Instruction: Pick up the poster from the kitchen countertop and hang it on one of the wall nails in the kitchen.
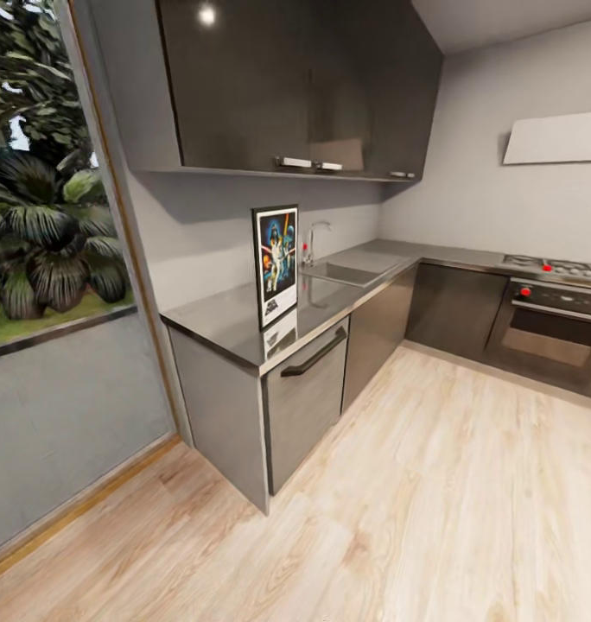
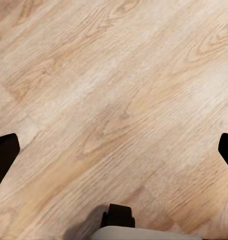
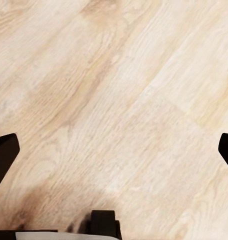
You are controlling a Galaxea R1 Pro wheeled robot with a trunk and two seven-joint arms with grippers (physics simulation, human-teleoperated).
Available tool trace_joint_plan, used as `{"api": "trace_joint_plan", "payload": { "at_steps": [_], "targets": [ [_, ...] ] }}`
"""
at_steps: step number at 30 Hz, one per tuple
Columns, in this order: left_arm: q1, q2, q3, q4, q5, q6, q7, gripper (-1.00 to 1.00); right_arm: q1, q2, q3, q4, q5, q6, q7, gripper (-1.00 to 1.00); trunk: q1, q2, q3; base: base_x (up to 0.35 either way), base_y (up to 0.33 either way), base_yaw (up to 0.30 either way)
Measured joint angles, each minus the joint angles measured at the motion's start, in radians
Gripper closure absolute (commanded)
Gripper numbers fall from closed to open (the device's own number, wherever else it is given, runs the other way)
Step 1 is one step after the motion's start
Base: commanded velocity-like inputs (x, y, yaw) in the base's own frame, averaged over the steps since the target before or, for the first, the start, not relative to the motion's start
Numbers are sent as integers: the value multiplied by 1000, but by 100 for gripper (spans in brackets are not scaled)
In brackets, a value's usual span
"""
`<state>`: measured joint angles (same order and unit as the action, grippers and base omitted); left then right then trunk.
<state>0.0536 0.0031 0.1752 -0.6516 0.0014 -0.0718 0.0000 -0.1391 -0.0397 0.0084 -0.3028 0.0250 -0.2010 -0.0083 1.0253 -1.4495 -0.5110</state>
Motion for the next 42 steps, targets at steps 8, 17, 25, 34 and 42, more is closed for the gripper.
{"api": "trace_joint_plan", "payload": {
  "at_steps": [8,17,25,34,42],
  "targets": [
    [0,0,1,0,0,0,0,-100,0,-6,-2,0,-2,1,3,-100,0,0,-3,-98,259,157],
    [0,0,2,0,-1,-1,0,-100,0,-24,-12,-5,-7,-30,2,-100,0,0,-3,-9,40,13],
    [0,0,1,1,-2,-2,0,-100,0,-26,-66,-217,-10,-158,-53,-100,0,0,-3,0,1,0],
    [0,0,1,1,-3,-2,0,-100,-6,0,-82,-888,-10,310,-326,-100,0,0,-3,0,0,0],
    [0,1,1,1,-3,-2,0,-100,-260,76,-28,-1109,-5,647,-340,-100,0,0,-3,0,0,0]
  ]
}}
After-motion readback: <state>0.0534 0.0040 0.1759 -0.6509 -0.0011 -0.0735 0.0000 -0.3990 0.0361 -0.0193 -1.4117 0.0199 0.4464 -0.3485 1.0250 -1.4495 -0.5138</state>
